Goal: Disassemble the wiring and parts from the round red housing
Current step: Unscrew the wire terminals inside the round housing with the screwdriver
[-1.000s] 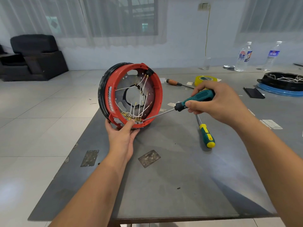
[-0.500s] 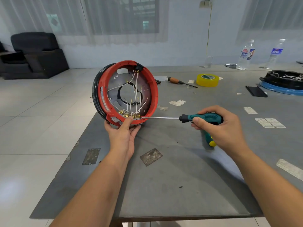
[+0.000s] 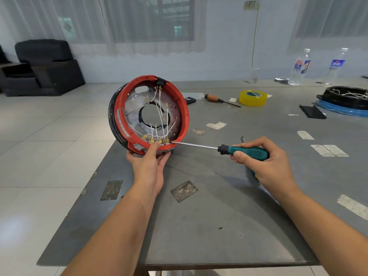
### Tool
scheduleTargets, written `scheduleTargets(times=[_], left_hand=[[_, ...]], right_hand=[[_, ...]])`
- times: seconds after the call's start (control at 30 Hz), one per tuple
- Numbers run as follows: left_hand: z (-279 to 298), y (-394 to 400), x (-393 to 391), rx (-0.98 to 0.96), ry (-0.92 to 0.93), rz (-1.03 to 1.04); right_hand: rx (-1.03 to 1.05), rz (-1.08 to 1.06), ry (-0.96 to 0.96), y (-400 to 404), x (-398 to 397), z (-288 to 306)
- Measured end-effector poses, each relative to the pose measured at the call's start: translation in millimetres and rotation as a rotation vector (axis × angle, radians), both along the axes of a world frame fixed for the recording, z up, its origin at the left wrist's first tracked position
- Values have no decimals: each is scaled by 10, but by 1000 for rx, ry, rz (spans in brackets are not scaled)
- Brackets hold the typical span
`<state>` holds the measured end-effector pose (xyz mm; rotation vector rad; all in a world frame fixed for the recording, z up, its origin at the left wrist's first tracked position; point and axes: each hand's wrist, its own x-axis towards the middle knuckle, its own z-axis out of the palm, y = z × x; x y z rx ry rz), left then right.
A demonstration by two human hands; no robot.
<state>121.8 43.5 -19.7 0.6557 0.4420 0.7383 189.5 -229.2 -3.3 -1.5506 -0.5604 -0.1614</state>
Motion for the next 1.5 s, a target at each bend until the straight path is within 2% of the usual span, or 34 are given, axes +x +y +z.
scheduleTargets(times=[0.47, 1.07, 1.5], left_hand=[[4, 4, 12, -1, 12, 33], [-1, 6, 18, -14, -12, 33], [-10, 4, -11, 16, -16, 9]], right_hand=[[-137, 38, -45, -8, 20, -125], [82, 113, 193, 109, -108, -32], [-82, 69, -9, 7, -110, 3]])
